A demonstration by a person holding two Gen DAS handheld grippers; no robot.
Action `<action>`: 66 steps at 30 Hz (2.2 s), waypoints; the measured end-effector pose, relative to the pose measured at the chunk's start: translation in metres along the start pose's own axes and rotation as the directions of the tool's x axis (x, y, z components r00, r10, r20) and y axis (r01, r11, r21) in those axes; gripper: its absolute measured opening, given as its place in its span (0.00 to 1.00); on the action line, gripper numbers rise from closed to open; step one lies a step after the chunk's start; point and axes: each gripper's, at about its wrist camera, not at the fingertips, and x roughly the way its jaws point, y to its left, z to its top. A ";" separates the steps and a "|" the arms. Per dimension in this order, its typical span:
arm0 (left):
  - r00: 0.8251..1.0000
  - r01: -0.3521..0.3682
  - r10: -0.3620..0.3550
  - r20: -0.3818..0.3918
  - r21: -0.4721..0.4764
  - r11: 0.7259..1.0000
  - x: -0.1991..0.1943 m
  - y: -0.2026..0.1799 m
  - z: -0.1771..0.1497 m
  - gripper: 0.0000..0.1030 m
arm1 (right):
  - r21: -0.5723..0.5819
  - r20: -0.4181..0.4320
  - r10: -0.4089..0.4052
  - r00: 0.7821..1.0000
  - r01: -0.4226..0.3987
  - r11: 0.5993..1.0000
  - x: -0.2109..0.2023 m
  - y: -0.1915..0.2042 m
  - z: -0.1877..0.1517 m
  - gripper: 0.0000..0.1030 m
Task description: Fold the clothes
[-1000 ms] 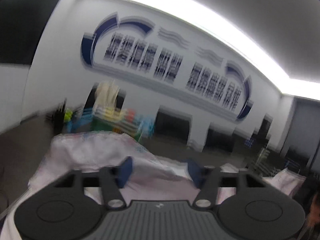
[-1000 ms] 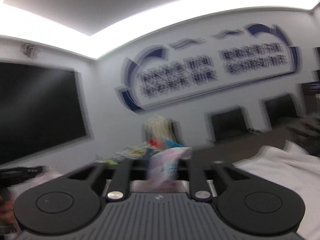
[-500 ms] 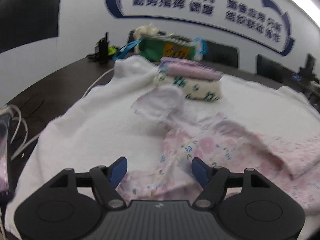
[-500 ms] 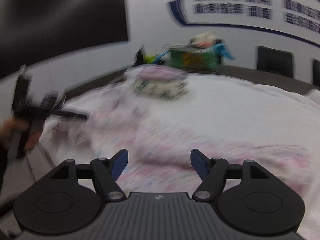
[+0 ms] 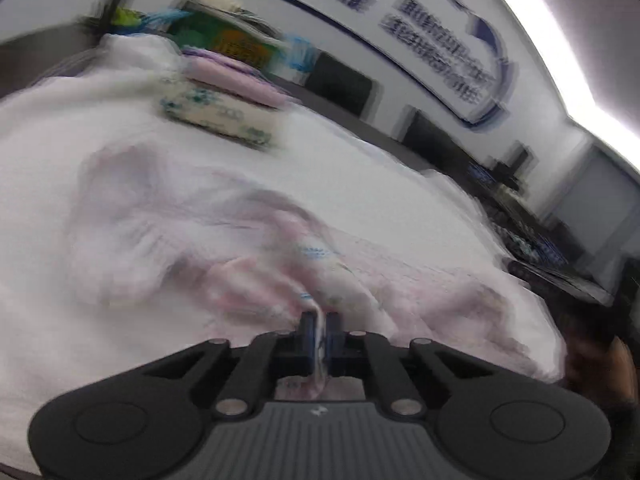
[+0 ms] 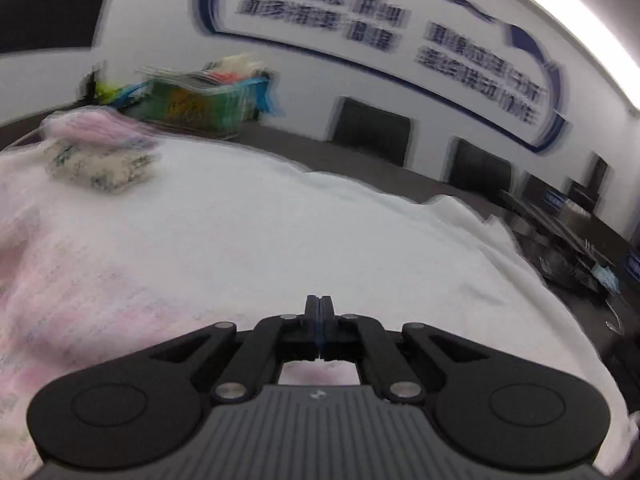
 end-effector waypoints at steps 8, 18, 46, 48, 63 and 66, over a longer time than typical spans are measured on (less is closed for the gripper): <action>0.952 -0.261 0.237 0.193 0.107 0.959 -0.069 0.037 0.021 0.56 | -0.210 -0.102 0.473 0.875 -0.484 0.849 -0.038 0.077 -0.056 0.77; 0.967 -0.251 0.241 0.084 0.151 0.956 -0.032 0.070 0.053 0.56 | -0.038 -0.057 0.238 0.970 -0.241 0.970 -0.020 0.025 -0.031 0.01; 0.982 0.132 -0.102 -0.160 0.186 0.974 0.070 0.000 0.113 0.02 | 0.117 -0.011 0.249 0.968 -0.246 0.962 -0.077 0.042 -0.062 0.03; 0.971 0.220 -0.205 -0.119 0.130 0.967 0.040 -0.009 0.129 0.02 | 0.058 0.069 0.204 0.977 -0.208 0.976 -0.109 0.017 -0.043 0.03; 0.867 0.250 -0.336 0.367 0.264 0.932 -0.144 -0.184 0.283 0.03 | -0.228 0.624 -0.061 0.779 0.256 0.940 -0.271 -0.067 0.180 0.03; 0.900 0.188 -0.263 0.347 0.234 0.954 -0.079 -0.180 0.305 0.03 | -0.227 0.561 -0.066 0.825 0.230 0.946 -0.211 -0.085 0.202 0.03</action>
